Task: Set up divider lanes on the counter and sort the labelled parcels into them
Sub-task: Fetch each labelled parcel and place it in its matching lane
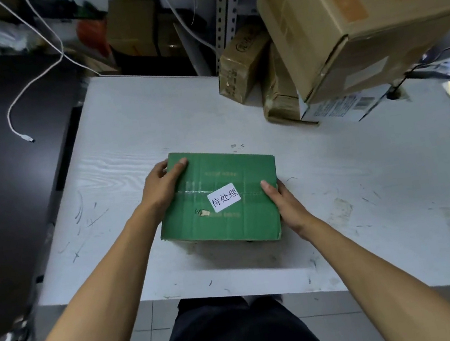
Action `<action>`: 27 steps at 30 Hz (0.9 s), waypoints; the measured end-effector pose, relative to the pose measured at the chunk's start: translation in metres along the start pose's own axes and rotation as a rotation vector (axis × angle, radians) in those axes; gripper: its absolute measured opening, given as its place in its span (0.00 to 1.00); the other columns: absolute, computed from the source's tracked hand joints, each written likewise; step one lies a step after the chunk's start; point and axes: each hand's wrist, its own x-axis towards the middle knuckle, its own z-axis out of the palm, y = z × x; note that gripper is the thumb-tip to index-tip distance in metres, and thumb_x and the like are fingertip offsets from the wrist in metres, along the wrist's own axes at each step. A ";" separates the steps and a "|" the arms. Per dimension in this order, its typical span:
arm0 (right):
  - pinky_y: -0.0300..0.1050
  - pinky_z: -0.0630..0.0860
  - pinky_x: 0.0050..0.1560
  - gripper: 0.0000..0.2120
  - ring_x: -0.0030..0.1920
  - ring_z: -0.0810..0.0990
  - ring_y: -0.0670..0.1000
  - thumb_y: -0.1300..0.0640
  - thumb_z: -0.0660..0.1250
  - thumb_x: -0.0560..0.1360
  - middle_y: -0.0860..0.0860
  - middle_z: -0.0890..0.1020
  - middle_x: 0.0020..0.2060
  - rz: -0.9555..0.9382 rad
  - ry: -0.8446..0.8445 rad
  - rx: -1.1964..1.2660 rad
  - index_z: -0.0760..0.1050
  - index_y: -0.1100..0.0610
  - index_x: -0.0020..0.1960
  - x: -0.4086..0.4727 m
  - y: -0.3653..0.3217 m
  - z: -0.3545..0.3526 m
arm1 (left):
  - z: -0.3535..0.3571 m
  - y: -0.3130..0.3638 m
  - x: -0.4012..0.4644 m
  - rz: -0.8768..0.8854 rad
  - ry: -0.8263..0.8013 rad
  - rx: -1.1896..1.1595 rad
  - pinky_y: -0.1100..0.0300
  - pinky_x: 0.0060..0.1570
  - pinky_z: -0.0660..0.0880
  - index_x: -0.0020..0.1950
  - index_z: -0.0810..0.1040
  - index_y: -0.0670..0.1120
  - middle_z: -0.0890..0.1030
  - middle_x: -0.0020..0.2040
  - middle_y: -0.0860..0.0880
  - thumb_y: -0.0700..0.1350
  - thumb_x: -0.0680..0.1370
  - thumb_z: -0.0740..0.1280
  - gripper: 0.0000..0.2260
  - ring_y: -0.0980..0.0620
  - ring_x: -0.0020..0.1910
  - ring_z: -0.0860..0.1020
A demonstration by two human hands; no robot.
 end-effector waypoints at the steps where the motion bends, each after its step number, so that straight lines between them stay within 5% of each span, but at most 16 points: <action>1: 0.49 0.78 0.63 0.34 0.63 0.81 0.46 0.26 0.66 0.69 0.44 0.79 0.66 -0.007 0.006 0.024 0.69 0.40 0.70 0.000 0.003 0.002 | 0.001 -0.002 -0.004 -0.022 -0.009 -0.036 0.57 0.41 0.80 0.67 0.77 0.50 0.83 0.58 0.49 0.58 0.79 0.69 0.20 0.52 0.48 0.84; 4: 0.60 0.76 0.67 0.39 0.65 0.81 0.53 0.21 0.65 0.67 0.48 0.81 0.66 0.008 0.042 0.115 0.72 0.40 0.72 0.000 0.019 -0.003 | 0.010 -0.003 -0.020 -0.077 -0.064 -0.097 0.48 0.53 0.81 0.67 0.75 0.53 0.81 0.60 0.50 0.63 0.79 0.66 0.21 0.48 0.53 0.82; 8: 0.66 0.73 0.68 0.38 0.67 0.79 0.59 0.24 0.64 0.72 0.54 0.80 0.67 -0.056 0.044 0.249 0.72 0.45 0.73 -0.025 0.035 -0.032 | 0.034 0.008 -0.053 -0.112 -0.167 -0.128 0.36 0.56 0.80 0.66 0.75 0.57 0.81 0.63 0.47 0.73 0.65 0.68 0.34 0.42 0.57 0.83; 11: 0.67 0.76 0.65 0.36 0.66 0.79 0.62 0.30 0.63 0.76 0.58 0.79 0.67 -0.098 0.127 0.334 0.71 0.52 0.74 -0.070 0.031 -0.061 | 0.070 0.018 -0.082 -0.065 -0.241 -0.093 0.41 0.55 0.81 0.67 0.75 0.57 0.82 0.64 0.45 0.73 0.71 0.65 0.30 0.42 0.57 0.83; 15: 0.62 0.78 0.63 0.29 0.63 0.81 0.63 0.37 0.54 0.83 0.61 0.82 0.63 -0.130 0.212 0.460 0.76 0.57 0.70 -0.139 0.035 -0.118 | 0.133 0.030 -0.135 -0.032 -0.377 -0.065 0.54 0.36 0.82 0.60 0.79 0.53 0.87 0.50 0.45 0.66 0.81 0.59 0.20 0.46 0.42 0.87; 20: 0.56 0.80 0.59 0.31 0.56 0.85 0.57 0.37 0.49 0.83 0.59 0.85 0.58 -0.231 0.287 0.650 0.78 0.57 0.65 -0.240 0.052 -0.200 | 0.221 0.035 -0.217 0.057 -0.488 -0.103 0.53 0.41 0.79 0.53 0.80 0.50 0.87 0.39 0.47 0.63 0.84 0.54 0.21 0.49 0.36 0.86; 24: 0.50 0.84 0.52 0.29 0.53 0.86 0.54 0.39 0.48 0.84 0.57 0.86 0.55 -0.339 0.360 0.750 0.79 0.58 0.63 -0.321 0.071 -0.258 | 0.294 0.033 -0.275 0.028 -0.670 -0.183 0.55 0.35 0.83 0.46 0.88 0.48 0.88 0.44 0.43 0.64 0.83 0.53 0.30 0.47 0.40 0.87; 27: 0.54 0.81 0.58 0.29 0.59 0.84 0.57 0.38 0.54 0.81 0.60 0.83 0.61 -0.410 0.458 0.805 0.82 0.57 0.62 -0.370 0.088 -0.293 | 0.343 0.037 -0.315 0.037 -0.783 -0.189 0.54 0.36 0.83 0.53 0.86 0.46 0.87 0.48 0.41 0.64 0.83 0.54 0.27 0.45 0.43 0.87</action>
